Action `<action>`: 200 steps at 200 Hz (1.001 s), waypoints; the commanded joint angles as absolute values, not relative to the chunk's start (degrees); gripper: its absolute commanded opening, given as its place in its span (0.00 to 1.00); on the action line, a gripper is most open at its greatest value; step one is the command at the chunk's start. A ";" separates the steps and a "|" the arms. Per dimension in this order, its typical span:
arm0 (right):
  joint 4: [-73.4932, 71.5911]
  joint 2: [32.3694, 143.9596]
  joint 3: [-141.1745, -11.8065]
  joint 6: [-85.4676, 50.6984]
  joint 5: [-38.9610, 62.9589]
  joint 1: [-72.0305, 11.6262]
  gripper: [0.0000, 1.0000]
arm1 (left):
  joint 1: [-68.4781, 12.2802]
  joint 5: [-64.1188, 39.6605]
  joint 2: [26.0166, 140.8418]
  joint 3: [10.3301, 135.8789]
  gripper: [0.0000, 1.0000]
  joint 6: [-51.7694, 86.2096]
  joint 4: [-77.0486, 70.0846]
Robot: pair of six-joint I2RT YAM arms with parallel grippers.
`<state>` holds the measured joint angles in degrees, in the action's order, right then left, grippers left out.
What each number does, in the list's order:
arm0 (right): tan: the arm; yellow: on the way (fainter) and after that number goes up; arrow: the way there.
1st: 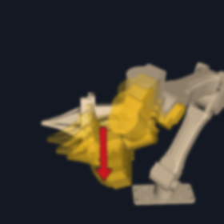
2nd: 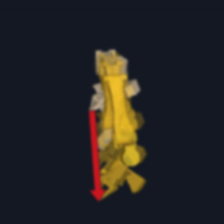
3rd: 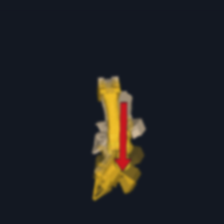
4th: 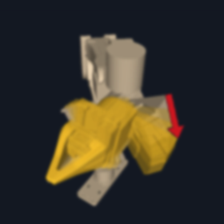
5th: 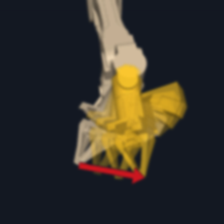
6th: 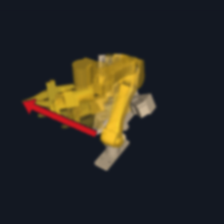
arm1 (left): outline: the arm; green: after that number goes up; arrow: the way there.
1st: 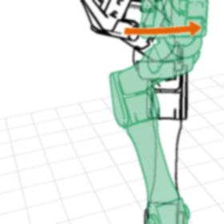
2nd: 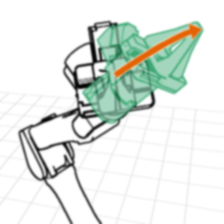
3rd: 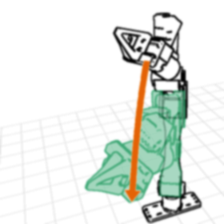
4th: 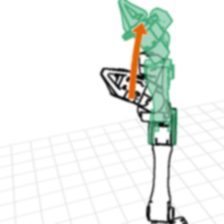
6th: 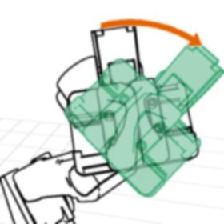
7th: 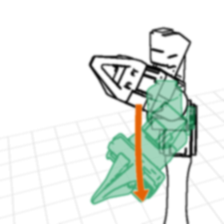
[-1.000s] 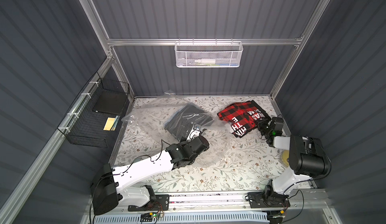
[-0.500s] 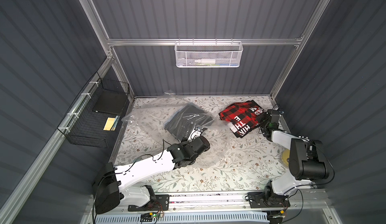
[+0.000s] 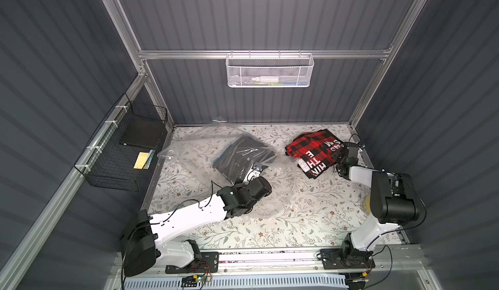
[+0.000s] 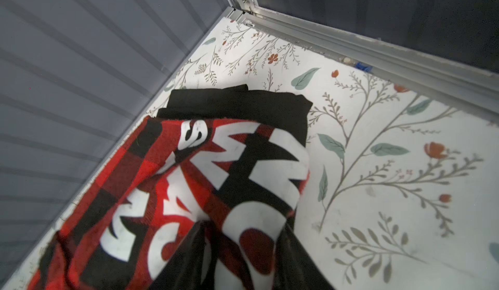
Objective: Take the shirt out of the vacuum bag
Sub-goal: Place the shirt at the center of the board, then take out the shirt from the vacuum bag.
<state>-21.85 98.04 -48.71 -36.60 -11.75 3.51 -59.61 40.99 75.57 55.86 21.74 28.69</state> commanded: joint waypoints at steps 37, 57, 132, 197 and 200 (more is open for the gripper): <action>-16.04 83.97 -48.08 -34.41 -20.64 -3.65 0.67 | -59.68 39.76 75.34 54.94 0.00 20.93 28.19; -16.60 80.95 -47.99 -34.00 -20.85 -5.54 0.68 | -59.69 39.92 75.06 54.89 0.00 20.80 28.22; -15.14 102.91 -63.84 -37.33 -6.57 -5.99 0.69 | -59.69 40.51 74.50 55.12 0.00 20.92 28.47; -7.17 118.39 -73.09 -41.19 -0.30 -5.01 0.70 | -59.70 40.34 73.17 54.93 0.00 21.36 28.75; -6.99 118.89 -73.31 -41.26 -0.06 -4.92 0.70 | -59.70 40.26 73.15 54.91 0.00 21.36 28.74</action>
